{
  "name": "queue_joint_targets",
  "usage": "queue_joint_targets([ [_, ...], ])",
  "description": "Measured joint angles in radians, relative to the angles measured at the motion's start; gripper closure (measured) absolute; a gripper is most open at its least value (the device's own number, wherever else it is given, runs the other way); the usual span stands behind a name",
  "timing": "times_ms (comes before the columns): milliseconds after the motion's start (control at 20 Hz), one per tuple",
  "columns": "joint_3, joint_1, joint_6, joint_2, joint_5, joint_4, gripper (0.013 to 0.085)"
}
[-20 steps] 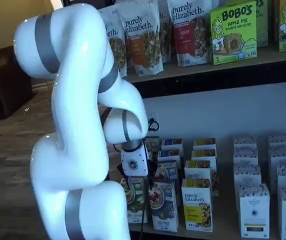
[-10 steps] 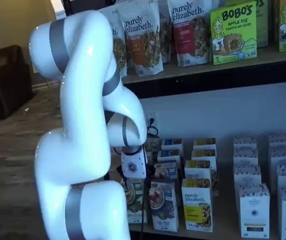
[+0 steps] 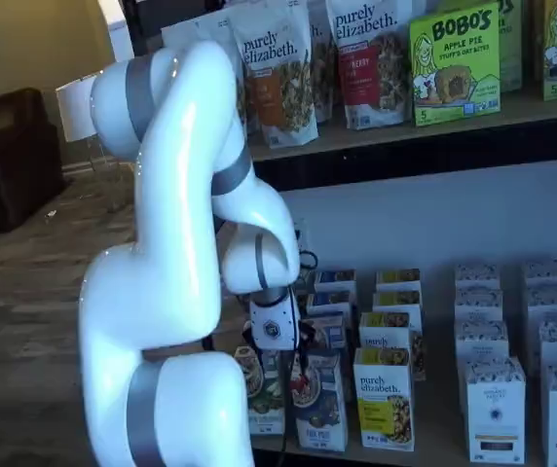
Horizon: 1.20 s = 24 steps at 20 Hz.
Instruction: Pick up the blue and white box that is on the bottom shelf, the second box from the left
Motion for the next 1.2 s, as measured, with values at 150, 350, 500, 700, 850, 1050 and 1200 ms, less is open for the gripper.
queue_joint_targets([
  [150,-0.052,-0.009,-0.018,0.053,0.005,0.010,0.0130],
  [350,-0.134,-0.024,0.005,0.124,0.019,-0.030,0.0130],
  [500,-0.197,-0.038,-0.010,0.173,0.025,-0.030,0.0130],
  [700,-0.283,-0.050,-0.030,0.234,0.056,-0.021,0.0130],
  [850,-0.345,-0.054,-0.041,0.280,0.074,-0.014,0.0130],
  [1050,-0.411,-0.056,-0.048,0.329,0.084,-0.008,0.0130],
  [1200,-0.440,-0.056,-0.036,0.347,0.094,-0.021,0.0130],
])
